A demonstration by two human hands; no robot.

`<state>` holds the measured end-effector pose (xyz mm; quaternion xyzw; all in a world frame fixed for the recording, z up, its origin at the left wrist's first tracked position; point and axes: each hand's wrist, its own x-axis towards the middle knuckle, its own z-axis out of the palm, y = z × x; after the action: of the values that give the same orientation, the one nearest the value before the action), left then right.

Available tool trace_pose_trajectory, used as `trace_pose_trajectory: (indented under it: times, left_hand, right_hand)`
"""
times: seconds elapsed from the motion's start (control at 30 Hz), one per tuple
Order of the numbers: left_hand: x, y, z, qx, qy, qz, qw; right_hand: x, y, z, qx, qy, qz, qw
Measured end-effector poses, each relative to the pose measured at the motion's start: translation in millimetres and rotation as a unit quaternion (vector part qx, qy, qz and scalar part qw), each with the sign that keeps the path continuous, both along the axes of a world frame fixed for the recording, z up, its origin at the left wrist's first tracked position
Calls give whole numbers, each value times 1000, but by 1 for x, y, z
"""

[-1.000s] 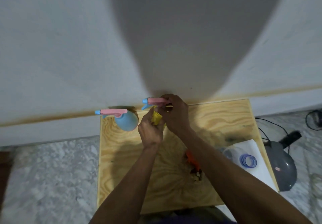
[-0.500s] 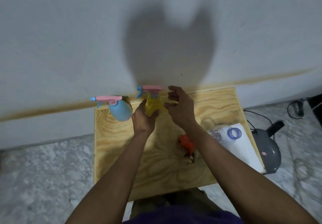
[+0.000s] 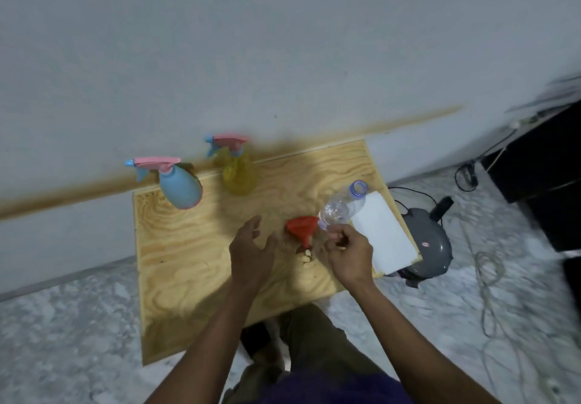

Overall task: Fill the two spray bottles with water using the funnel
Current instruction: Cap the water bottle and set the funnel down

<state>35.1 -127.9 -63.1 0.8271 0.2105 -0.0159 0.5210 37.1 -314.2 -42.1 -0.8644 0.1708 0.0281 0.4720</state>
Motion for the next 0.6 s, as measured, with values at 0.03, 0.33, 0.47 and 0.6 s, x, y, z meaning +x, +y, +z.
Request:
trace_pose_trajectory:
  times: [0.03, 0.33, 0.47, 0.6]
  left_hand:
    - [-2, -11, 3, -4, -11, -12, 1000]
    - [27, -97, 36, -11, -76, -122, 990]
    - [43, -117, 38, -8, -69, -133, 989]
    - [46, -132, 32, -53, -67, -116, 990]
  right_hand:
    - [-4, -12, -6, -15, 12, -24, 1000]
    - [14, -65, -61, -55, 120, -61, 989]
    - [25, -68, -75, -62, 155, 14, 986]
    - [32, -73, -92, -66, 160, 68, 983]
